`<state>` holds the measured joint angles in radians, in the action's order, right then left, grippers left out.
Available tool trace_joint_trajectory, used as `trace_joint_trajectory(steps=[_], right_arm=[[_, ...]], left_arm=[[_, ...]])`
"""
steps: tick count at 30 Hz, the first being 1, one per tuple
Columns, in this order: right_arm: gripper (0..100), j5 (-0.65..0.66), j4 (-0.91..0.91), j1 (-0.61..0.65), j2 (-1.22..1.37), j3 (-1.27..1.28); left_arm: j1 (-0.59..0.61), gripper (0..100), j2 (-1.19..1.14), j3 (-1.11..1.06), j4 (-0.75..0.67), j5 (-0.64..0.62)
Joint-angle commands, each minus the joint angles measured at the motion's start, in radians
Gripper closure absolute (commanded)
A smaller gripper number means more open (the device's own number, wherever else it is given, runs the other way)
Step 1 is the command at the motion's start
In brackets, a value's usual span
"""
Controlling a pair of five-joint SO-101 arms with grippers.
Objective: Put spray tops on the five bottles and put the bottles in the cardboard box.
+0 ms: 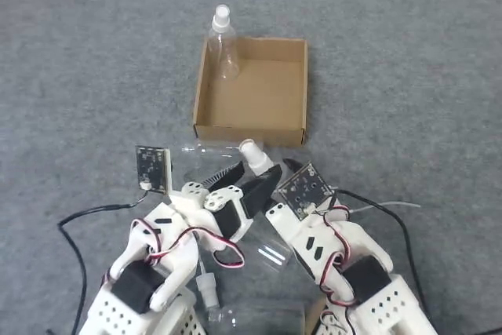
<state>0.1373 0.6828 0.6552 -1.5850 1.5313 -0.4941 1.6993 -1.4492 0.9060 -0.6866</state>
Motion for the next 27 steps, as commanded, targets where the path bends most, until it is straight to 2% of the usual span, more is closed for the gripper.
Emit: trace_joint_trajectory(steps=[1, 7, 20, 27], right_arm=[[98.6, -0.002, -0.028, -0.013, -0.01, -0.063], [98.6, -0.002, -0.028, -0.013, -0.01, -0.063], [98.6, -0.002, -0.028, -0.016, -0.01, -0.063], [98.6, 0.0, -0.028, -0.018, -0.01, -0.063]], left_arm=[[0.003, 76, 0.017, 0.153, 0.094, 0.002], [0.02, 76, 0.017, 0.199, 0.14, 0.0], [0.258, 76, 0.017, 0.234, 0.1, -0.002], [0.362, 76, 0.017, 0.248, 0.095, -0.071]])
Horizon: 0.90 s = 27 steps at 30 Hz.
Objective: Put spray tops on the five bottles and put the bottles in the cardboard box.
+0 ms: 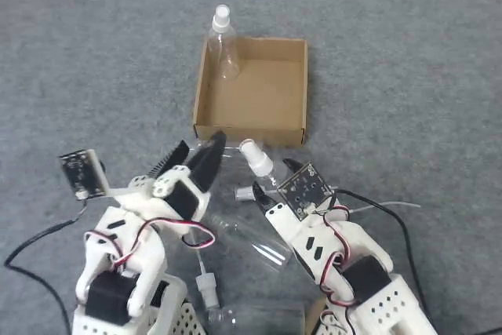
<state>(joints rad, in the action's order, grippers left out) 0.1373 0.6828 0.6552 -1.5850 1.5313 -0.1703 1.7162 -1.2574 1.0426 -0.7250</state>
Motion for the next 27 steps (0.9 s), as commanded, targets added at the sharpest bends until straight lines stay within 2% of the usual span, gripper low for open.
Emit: trace_joint_trajectory(steps=[1, 7, 15, 21, 27], right_arm=[[98.6, 0.0, -0.028, -0.018, -0.01, -0.061], [98.6, 0.0, -0.027, -0.018, -0.01, -0.061], [98.3, 0.0, -0.027, -0.015, -0.016, -0.061], [98.6, -0.006, -0.024, -0.002, -0.019, -0.061], [98.6, -0.008, -0.019, 0.099, -0.021, -0.057]], left_arm=[[0.048, 76, 0.0, 0.056, -0.041, -0.032], [0.098, 76, 0.0, 0.056, -0.052, -0.029], [0.222, 76, 0.0, -0.007, -0.092, -0.032], [0.249, 76, 0.0, -0.064, -0.092, -0.032], [0.233, 76, 0.0, -0.111, -0.092, -0.029]])
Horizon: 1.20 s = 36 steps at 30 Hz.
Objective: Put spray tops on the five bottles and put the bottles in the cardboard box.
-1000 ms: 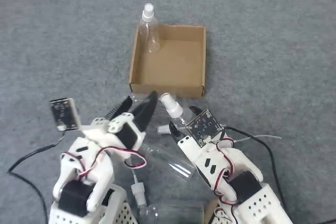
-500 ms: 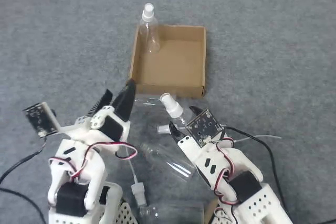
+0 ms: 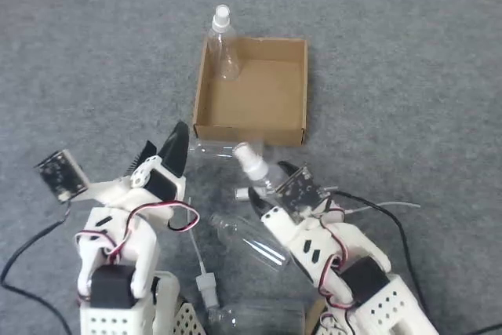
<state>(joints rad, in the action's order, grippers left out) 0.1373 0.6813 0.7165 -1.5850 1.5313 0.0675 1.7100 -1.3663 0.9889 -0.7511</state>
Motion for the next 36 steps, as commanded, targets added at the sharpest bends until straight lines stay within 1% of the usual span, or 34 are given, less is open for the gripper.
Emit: trace_joint_trajectory(steps=[1, 5, 10, 14, 18, 22, 25, 31, 36], right_arm=[[98.6, -0.008, -0.025, 0.045, -0.021, -0.048], [98.3, -0.009, -0.027, 0.047, -0.021, -0.04], [98.3, -0.009, -0.022, 0.077, -0.021, -0.04], [98.3, -0.009, -0.018, 0.102, -0.021, -0.038], [98.5, -0.008, -0.018, 0.104, -0.021, -0.037], [98.5, -0.006, -0.021, 0.102, -0.021, -0.032], [98.6, -0.003, -0.027, 0.101, -0.021, -0.021], [98.6, -0.003, -0.027, 0.097, -0.021, -0.021], [98.6, -0.003, -0.027, 0.096, -0.021, -0.021]], left_arm=[[-0.005, 76, 0.006, -0.008, -0.038, -0.003], [-0.014, 76, 0.005, -0.025, -0.038, -0.002], [-0.098, 76, 0.005, -0.058, -0.038, 0.034], [-0.129, 76, 0.005, -0.076, -0.038, 0.052], [-0.226, 76, 0.005, -0.117, -0.038, 0.107], [-0.299, 76, 0.005, -0.13, -0.032, 0.112], [-0.324, 76, 0.005, -0.13, -0.023, 0.112], [-0.387, 76, 0.005, -0.082, 0.084, 0.114], [-0.384, 76, 0.005, -0.076, 0.092, 0.114]])
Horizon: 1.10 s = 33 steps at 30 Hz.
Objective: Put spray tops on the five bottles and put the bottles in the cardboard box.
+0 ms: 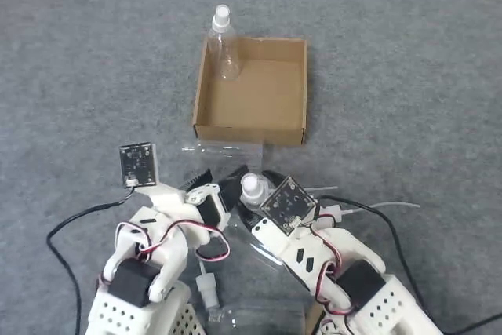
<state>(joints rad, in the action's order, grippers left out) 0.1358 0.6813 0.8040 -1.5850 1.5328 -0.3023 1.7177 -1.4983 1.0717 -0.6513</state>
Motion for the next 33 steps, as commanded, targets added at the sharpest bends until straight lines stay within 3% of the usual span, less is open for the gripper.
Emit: trace_joint_trajectory(steps=[1, 9, 16, 23, 33], right_arm=[[98.6, -0.002, -0.027, 0.008, -0.021, -0.023], [98.7, 0.0, -0.019, 0.008, -0.021, -0.023], [98.7, 0.0, -0.018, 0.007, -0.021, -0.023], [98.7, 0.0, -0.016, 0.007, -0.021, -0.023], [98.7, 0.0, -0.016, 0.007, -0.021, -0.021]], left_arm=[[-0.012, 76, -0.003, 0.058, 0.009, 0.012], [0.175, 76, -0.002, 0.131, 0.008, 0.012], [0.222, 76, -0.002, 0.15, 0.012, 0.029], [0.361, 76, -0.002, 0.143, 0.009, 0.068], [0.385, 77, -0.002, 0.082, 0.009, 0.068]])
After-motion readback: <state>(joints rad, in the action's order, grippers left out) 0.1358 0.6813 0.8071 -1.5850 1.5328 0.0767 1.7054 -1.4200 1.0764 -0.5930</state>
